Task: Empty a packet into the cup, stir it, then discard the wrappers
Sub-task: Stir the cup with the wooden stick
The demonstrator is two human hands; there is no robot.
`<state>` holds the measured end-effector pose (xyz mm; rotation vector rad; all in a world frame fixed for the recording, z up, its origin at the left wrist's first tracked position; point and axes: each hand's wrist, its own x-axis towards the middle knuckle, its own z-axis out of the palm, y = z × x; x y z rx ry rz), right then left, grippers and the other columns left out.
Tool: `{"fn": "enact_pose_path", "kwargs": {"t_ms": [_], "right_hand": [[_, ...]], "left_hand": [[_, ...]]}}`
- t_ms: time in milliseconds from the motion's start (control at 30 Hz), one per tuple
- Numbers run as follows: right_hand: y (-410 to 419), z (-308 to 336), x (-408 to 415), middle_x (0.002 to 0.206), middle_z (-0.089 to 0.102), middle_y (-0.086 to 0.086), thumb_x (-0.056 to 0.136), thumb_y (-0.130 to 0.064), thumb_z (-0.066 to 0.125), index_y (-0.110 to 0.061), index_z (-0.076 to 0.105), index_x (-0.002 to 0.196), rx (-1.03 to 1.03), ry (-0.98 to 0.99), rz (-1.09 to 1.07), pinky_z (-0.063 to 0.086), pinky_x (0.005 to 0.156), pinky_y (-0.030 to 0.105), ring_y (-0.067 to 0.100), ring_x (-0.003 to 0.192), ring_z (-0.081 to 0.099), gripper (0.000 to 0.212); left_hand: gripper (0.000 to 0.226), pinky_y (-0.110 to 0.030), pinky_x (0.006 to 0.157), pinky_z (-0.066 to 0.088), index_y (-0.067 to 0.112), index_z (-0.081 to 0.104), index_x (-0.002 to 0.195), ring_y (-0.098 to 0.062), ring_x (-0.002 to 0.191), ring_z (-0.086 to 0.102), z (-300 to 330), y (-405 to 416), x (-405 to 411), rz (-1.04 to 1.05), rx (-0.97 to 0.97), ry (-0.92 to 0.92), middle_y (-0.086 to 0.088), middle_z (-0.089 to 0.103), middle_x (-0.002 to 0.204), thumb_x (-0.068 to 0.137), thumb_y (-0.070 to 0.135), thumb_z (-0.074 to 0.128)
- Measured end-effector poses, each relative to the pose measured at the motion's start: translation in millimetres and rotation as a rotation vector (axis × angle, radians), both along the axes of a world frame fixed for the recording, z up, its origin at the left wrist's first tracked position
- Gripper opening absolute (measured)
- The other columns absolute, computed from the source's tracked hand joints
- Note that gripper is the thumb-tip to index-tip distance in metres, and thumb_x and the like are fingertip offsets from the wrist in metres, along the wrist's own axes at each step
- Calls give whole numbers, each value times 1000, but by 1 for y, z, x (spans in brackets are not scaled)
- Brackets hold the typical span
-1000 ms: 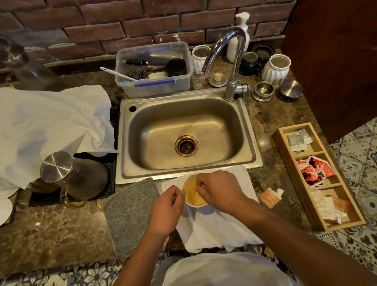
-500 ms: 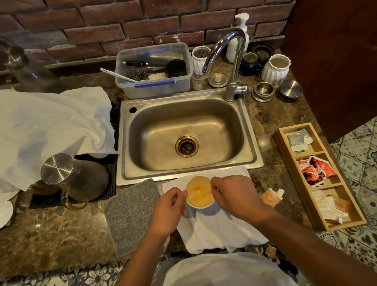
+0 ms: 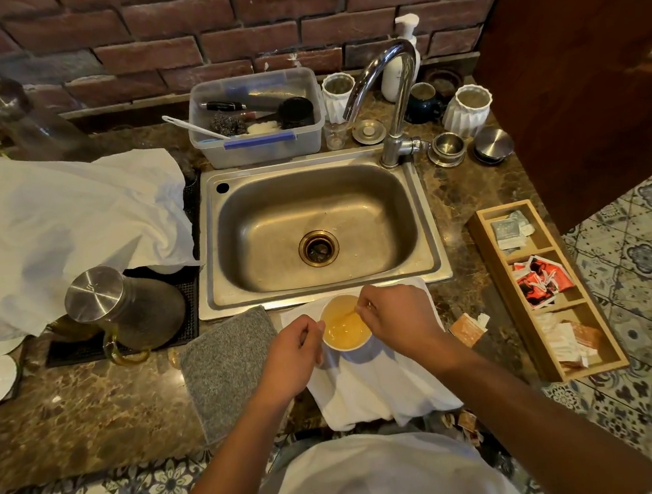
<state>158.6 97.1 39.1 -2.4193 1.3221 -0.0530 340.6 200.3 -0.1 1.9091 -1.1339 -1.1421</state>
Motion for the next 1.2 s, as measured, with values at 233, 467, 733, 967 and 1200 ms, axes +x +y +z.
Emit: {"fn": "enact_pose_path", "kwargs": {"t_ms": [233,467,733,967,1200], "right_hand": [[-2,6,1,89,75,6,99,-38,48,-20,63,104,-55,146,123,43,63,33,31,78,68,25],[13,12,-1,97,74,8,97,-37,53,-17,65,110,-3,217,156,38,65,30,31,84,69,27],[16,10,16,100,75,6,93,-41,61,-19,68,112,87,105,79,37,68,27,27,86,69,30],[4,10,18,96,75,7,100,-35,51,-19,63,112,-12,135,-62,47,67,32,30,85,70,24],[5,15,13,101,75,8,93,-29,59,-16,70,110,69,251,-13,48,71,32,28,88,69,24]], "left_hand": [[38,-15,52,40,15,58,75,0,51,55,3,-3,1,-9,49,-57,2,63,60,106,37,50],[40,-28,57,44,7,60,81,-11,55,58,4,-4,-1,-1,60,-67,-6,69,66,106,35,50],[39,-34,60,47,4,59,81,-16,57,58,7,-3,-3,1,44,-64,-13,69,69,107,32,49],[39,-27,57,44,5,59,82,-13,56,58,14,-1,-5,12,56,-59,-8,68,67,107,32,49],[37,-32,61,46,4,59,82,-16,58,57,14,-3,-7,25,58,-48,-15,68,71,107,30,49]]}}
